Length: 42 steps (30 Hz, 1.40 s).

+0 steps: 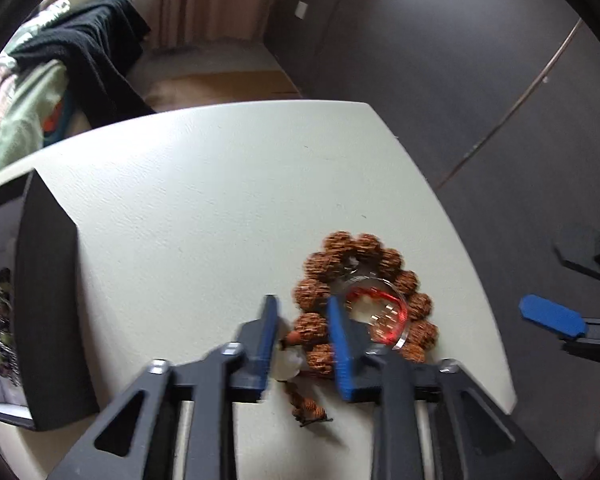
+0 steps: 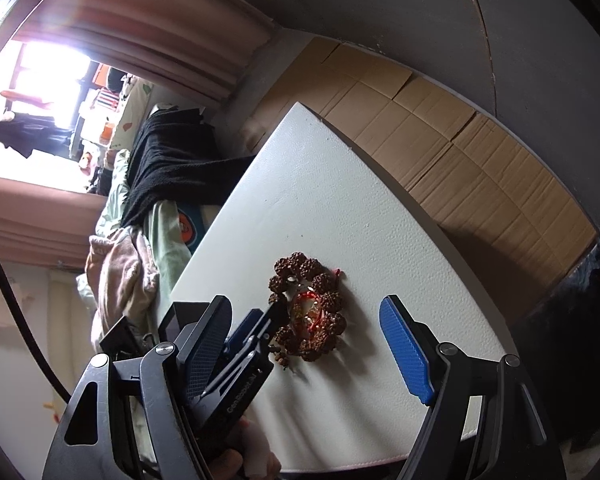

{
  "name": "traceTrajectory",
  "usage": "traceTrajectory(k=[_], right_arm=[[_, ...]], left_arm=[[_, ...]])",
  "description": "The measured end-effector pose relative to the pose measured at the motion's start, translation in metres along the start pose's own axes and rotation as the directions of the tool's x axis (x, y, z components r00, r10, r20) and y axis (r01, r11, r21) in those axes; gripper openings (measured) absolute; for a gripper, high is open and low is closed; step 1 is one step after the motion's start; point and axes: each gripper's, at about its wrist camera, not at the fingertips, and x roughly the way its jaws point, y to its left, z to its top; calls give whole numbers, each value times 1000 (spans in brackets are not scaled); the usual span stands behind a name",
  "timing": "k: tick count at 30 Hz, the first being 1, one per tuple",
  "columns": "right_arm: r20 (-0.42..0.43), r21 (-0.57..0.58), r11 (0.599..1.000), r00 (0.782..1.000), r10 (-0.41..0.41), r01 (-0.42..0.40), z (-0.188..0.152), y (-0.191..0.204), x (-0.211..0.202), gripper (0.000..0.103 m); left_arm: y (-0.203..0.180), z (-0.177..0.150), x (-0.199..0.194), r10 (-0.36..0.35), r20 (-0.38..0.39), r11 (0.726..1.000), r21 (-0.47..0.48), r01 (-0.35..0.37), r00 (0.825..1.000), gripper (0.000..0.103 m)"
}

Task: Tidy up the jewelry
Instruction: 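Grasp the brown rudraksha bracelet with the left tool and lift it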

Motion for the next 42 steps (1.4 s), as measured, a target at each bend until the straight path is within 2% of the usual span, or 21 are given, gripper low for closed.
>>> traceTrajectory(k=[1,5,12,23,29,32,34,36,42], right_arm=[[-2,-3,1000,1000,-1,1,-1,0,0,77],[-10,-11,1000,1000,-10,10,-2,0,1,77],[-11,-30,999,1000,-27,27,-7,1,0,77],[-8,-65,996,998,-60,59,-14,7,5,77],[-8,-106,991,997,-77,76,-17,17,16,76],[-2,-141,986,996,-87,86,-20,24,24,66],[-12,-160,984,996,-87,84,-20,28,32,55],[-15,-179,980,995,-94,90,-20,32,40,48],[-2,-231,961,987,-159,154,-18,41,63,38]], left_arm=[[0,-1,-1,-5,-3,1000,0,5,1000,18],[6,-4,-14,-64,16,997,-39,64,998,17],[7,-7,-51,-165,85,984,-46,169,983,17],[16,-8,-101,-285,182,951,-65,301,941,17],[31,-7,-125,-261,251,954,-78,288,932,17],[41,-5,-133,-248,274,955,-94,282,929,17],[49,-3,-134,-242,285,954,-108,281,928,17],[58,-2,-137,-237,294,951,-123,283,926,17],[79,3,-139,-236,307,944,-154,293,922,17]])
